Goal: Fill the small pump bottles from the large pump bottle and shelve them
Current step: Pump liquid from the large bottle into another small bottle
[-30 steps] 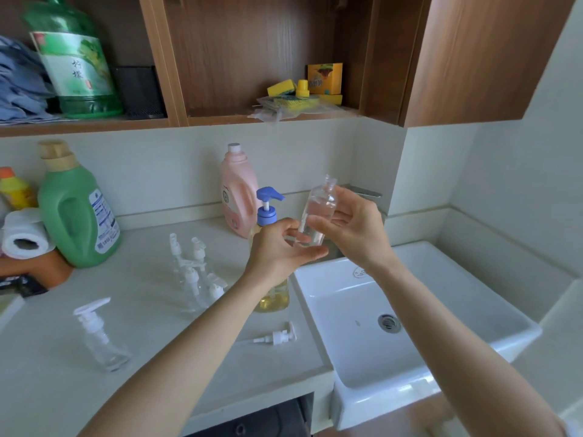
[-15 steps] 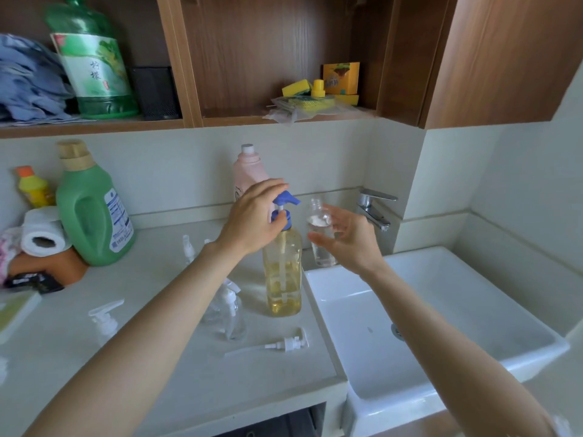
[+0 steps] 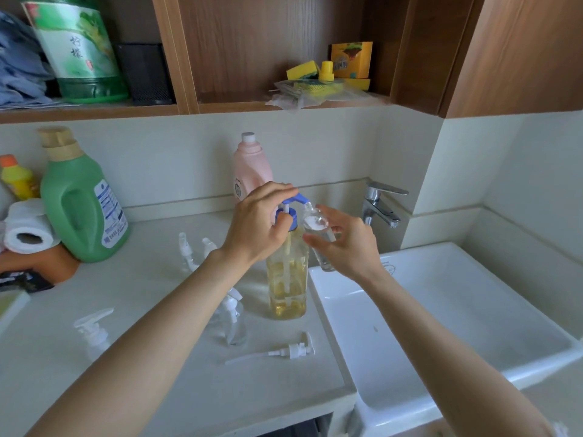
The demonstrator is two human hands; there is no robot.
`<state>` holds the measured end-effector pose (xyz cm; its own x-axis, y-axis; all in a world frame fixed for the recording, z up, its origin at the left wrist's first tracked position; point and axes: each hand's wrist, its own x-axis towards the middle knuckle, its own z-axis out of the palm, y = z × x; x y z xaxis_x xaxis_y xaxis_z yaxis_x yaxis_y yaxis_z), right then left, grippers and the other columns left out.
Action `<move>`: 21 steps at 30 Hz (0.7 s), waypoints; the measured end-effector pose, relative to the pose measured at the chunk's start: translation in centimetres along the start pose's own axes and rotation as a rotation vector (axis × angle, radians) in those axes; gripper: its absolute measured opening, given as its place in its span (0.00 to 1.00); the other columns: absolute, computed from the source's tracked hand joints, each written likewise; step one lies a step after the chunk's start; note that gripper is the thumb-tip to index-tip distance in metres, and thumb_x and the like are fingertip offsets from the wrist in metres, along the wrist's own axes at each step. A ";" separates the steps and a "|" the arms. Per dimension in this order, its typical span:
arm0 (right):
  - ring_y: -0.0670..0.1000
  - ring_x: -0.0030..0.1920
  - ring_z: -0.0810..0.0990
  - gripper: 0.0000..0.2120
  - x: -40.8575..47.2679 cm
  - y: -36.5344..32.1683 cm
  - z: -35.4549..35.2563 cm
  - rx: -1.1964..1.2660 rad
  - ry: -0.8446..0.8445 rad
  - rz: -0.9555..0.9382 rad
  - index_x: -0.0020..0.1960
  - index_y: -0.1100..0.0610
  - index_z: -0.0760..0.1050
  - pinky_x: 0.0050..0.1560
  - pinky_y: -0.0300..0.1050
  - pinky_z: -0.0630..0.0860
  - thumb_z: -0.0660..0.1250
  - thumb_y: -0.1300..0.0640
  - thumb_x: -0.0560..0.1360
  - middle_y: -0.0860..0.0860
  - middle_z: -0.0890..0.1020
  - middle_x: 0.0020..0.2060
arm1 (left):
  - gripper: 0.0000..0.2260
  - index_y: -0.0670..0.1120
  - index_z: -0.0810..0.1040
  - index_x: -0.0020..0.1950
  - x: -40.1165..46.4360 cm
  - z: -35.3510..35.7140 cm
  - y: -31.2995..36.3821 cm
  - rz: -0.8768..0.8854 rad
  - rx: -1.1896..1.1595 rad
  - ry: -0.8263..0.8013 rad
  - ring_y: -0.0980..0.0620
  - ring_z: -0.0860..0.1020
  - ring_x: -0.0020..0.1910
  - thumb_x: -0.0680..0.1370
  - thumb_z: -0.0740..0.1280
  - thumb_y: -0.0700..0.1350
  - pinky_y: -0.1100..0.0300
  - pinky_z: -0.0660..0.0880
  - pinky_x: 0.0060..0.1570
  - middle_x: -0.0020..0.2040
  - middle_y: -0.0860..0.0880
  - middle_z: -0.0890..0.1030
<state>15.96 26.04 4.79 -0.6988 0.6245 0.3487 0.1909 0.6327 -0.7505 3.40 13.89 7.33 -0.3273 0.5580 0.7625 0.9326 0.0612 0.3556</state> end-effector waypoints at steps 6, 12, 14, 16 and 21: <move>0.51 0.51 0.82 0.28 0.1 0.1 -0.3 -0.022 -0.025 -0.014 0.68 0.46 0.73 0.56 0.46 0.76 0.74 0.49 0.70 0.49 0.85 0.50 | 0.21 0.38 0.81 0.54 -0.5 0.9 -0.3 0.001 -0.072 0.056 0.53 0.77 0.56 0.68 0.56 0.42 0.64 0.72 0.58 0.55 0.45 0.81; 0.55 0.49 0.81 0.25 -0.1 -0.3 -0.5 -0.039 -0.047 -0.009 0.66 0.50 0.76 0.54 0.47 0.75 0.75 0.51 0.70 0.51 0.84 0.46 | 0.19 0.37 0.82 0.53 -1.1 1.9 -0.5 -0.018 -0.073 0.095 0.50 0.78 0.55 0.69 0.57 0.42 0.60 0.73 0.57 0.52 0.44 0.82; 0.56 0.49 0.81 0.23 -0.5 -0.4 -0.4 -0.031 -0.057 -0.008 0.64 0.51 0.77 0.54 0.48 0.75 0.75 0.53 0.69 0.52 0.84 0.44 | 0.19 0.37 0.82 0.52 -1.5 2.2 -0.6 -0.022 -0.065 0.094 0.50 0.78 0.54 0.69 0.58 0.42 0.61 0.73 0.57 0.52 0.44 0.82; 0.55 0.50 0.81 0.25 -0.5 -0.4 -0.3 -0.040 -0.061 -0.004 0.65 0.50 0.76 0.55 0.46 0.75 0.75 0.52 0.69 0.51 0.85 0.46 | 0.18 0.37 0.82 0.52 -1.4 2.1 -0.5 -0.032 -0.055 0.076 0.51 0.78 0.53 0.69 0.59 0.43 0.64 0.73 0.56 0.51 0.44 0.82; 0.51 0.54 0.82 0.28 -0.1 -0.2 -0.6 0.000 -0.060 0.010 0.67 0.49 0.75 0.59 0.47 0.75 0.76 0.50 0.68 0.50 0.85 0.50 | 0.21 0.40 0.82 0.54 -1.0 0.7 0.5 -0.030 0.033 0.000 0.51 0.79 0.55 0.69 0.58 0.47 0.68 0.70 0.57 0.54 0.47 0.82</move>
<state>16.42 26.11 5.19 -0.7369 0.6023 0.3069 0.1982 0.6266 -0.7538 4.29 13.91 6.37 -0.3547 0.5559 0.7518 0.9271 0.1051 0.3598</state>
